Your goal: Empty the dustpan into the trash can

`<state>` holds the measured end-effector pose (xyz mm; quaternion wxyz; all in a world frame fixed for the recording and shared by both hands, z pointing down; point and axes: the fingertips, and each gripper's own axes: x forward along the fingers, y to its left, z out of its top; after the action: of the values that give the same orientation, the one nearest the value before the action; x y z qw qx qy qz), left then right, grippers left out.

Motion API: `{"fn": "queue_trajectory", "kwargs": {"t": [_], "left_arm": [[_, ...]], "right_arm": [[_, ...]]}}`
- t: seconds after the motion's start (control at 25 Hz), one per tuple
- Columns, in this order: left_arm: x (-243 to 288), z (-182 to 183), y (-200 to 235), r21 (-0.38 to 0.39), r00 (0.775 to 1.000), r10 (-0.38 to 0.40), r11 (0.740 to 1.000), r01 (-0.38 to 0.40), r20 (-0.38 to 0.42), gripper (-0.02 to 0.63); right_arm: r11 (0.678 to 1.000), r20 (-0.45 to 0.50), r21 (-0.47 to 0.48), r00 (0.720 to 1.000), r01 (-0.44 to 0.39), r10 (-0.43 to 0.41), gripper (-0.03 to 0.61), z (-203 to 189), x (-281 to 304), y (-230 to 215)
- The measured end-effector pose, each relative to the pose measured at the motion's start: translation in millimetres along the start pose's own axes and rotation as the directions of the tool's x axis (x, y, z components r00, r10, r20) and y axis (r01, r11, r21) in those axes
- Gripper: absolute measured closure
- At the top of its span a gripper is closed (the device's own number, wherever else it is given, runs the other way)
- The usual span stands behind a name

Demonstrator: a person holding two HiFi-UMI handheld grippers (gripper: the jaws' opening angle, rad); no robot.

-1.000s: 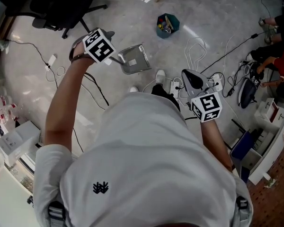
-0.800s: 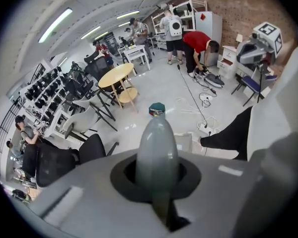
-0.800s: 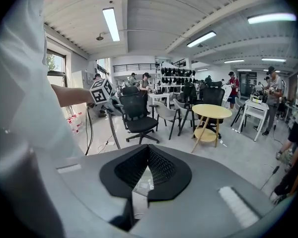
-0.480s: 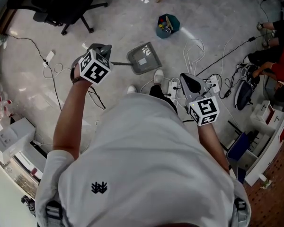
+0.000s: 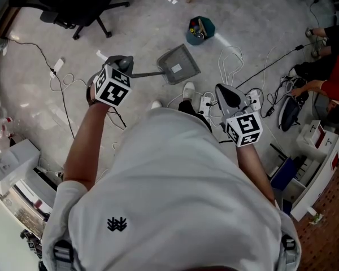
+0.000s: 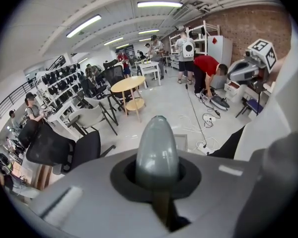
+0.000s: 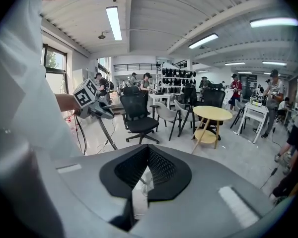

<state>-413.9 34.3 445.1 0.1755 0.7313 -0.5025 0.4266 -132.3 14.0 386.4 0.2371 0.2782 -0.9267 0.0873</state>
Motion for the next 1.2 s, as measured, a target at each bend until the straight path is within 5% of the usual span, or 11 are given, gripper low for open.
{"fn": "queue_trajectory", "kwargs": {"t": [1.2], "left_arm": [[-2.5, -26.7, 6.1, -0.014, 1.0, 0.012, 1.0, -0.013, -0.027, 0.551]], "right_arm": [[1.0, 0.007, -0.009, 1.0, -0.014, 0.014, 0.578, 8.6, 12.9, 7.9]]}}
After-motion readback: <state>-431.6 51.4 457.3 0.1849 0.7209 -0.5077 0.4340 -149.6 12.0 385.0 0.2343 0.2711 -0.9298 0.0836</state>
